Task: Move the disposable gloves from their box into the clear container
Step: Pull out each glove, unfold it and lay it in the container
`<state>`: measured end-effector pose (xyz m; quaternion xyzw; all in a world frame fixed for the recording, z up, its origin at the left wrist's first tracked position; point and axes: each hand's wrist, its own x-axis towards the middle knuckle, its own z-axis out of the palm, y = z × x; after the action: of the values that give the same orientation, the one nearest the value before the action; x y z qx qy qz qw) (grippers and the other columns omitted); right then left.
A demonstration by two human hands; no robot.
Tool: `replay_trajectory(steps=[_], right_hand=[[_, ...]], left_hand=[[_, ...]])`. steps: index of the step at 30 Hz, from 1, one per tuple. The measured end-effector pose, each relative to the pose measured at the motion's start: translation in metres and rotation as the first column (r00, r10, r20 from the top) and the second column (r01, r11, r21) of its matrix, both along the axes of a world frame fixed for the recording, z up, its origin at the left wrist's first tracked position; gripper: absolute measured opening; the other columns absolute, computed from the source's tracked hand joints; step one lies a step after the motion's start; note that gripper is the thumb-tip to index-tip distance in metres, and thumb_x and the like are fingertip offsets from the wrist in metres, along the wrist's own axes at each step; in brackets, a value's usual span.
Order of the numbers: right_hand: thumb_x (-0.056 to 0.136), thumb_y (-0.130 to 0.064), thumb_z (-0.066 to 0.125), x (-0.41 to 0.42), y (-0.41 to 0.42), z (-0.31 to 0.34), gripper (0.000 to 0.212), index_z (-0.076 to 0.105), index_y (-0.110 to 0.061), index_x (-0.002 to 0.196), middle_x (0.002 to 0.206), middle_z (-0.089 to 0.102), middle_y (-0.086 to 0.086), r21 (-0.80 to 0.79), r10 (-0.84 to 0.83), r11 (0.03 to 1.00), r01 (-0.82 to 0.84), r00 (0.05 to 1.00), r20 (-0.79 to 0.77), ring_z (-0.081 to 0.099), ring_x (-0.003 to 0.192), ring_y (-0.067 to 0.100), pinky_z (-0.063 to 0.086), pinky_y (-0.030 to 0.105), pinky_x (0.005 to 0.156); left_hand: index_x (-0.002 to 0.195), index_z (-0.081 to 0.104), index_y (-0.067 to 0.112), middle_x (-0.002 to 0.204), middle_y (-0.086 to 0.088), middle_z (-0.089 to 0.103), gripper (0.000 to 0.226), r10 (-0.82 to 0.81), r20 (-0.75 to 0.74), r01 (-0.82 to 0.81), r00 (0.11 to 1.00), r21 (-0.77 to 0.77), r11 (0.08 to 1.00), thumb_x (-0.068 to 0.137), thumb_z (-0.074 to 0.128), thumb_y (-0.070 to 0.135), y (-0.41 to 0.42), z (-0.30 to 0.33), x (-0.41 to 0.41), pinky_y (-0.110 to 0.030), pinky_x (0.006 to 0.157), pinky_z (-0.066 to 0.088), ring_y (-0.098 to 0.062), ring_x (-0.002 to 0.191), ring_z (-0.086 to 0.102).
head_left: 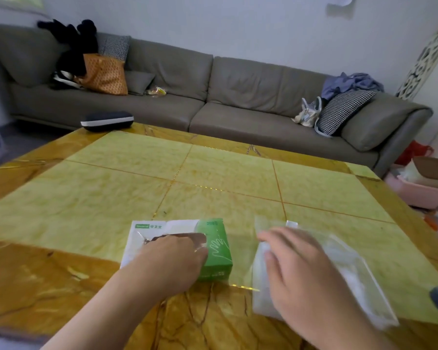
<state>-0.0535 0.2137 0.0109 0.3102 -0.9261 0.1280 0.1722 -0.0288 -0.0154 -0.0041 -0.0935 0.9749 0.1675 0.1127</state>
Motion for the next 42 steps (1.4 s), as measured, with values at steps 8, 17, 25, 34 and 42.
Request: replay_trajectory(steps=[8, 17, 25, 34, 42], right_hand=[[0.097, -0.026, 0.039, 0.002, -0.043, -0.023, 0.05, 0.054, -0.029, 0.144, 0.14, 0.053, -0.012, 0.177, 0.172, 0.961, -0.213, 0.96, 0.222, 0.039, 0.14, 0.013, -0.013, 0.029, 0.126], [0.098, -0.03, 0.037, 0.006, -0.042, -0.022, 0.049, 0.058, -0.028, 0.142, 0.142, 0.055, -0.011, 0.106, 0.161, 0.975, -0.195, 0.951, 0.265, 0.043, 0.139, 0.01, -0.021, 0.018, 0.119], [0.104, -0.028, 0.046, 0.009, -0.043, -0.015, 0.052, 0.043, -0.03, 0.156, 0.154, 0.044, -0.011, 0.09, 0.171, 0.975, -0.204, 0.945, 0.28, 0.031, 0.147, 0.01, -0.02, 0.022, 0.118], [0.101, -0.025, 0.049, 0.009, -0.04, -0.018, 0.053, 0.046, -0.027, 0.153, 0.153, 0.045, -0.009, 0.124, 0.175, 0.969, -0.213, 0.948, 0.267, 0.034, 0.147, 0.012, -0.019, 0.022, 0.117], [0.108, -0.033, 0.042, 0.007, -0.04, -0.015, 0.046, 0.042, -0.028, 0.154, 0.159, 0.032, -0.014, 0.061, 0.154, 0.981, -0.183, 0.935, 0.318, 0.016, 0.151, 0.008, -0.021, 0.01, 0.111]], left_hand=[[0.097, 0.072, 0.013, 0.131, 0.018, 0.063, 0.037, -0.059, 0.008, 0.059, 0.998, 0.022, 0.998, 0.104, 0.036, 0.019, 0.008, 0.003, -0.008, -0.034, 0.09, 0.053, -0.019, 0.104, 0.063], [0.074, 0.077, 0.028, 0.072, 0.008, 0.074, 0.034, 0.21, -0.272, -0.115, 0.939, 0.327, 0.938, 0.083, 0.053, 0.006, -0.02, 0.033, -0.002, -0.019, 0.041, 0.042, -0.006, 0.04, 0.053], [0.087, 0.069, 0.033, 0.082, 0.012, 0.068, 0.031, 0.147, -0.287, -0.127, 0.947, 0.087, 0.988, 0.088, 0.066, 0.064, -0.013, 0.007, -0.004, -0.033, 0.065, 0.058, -0.006, 0.073, 0.064], [0.084, 0.071, 0.021, 0.075, 0.005, 0.075, 0.022, 0.503, -0.468, -0.12, 0.726, 0.634, 0.764, 0.103, 0.06, 0.026, -0.015, 0.038, -0.001, -0.036, 0.061, 0.056, -0.017, 0.064, 0.069], [0.09, 0.076, 0.009, 0.082, -0.011, 0.076, 0.024, 0.589, -0.254, -0.012, 0.767, 0.913, 0.409, 0.103, 0.061, 0.022, -0.009, 0.043, -0.002, -0.035, 0.076, 0.056, -0.022, 0.072, 0.07]])
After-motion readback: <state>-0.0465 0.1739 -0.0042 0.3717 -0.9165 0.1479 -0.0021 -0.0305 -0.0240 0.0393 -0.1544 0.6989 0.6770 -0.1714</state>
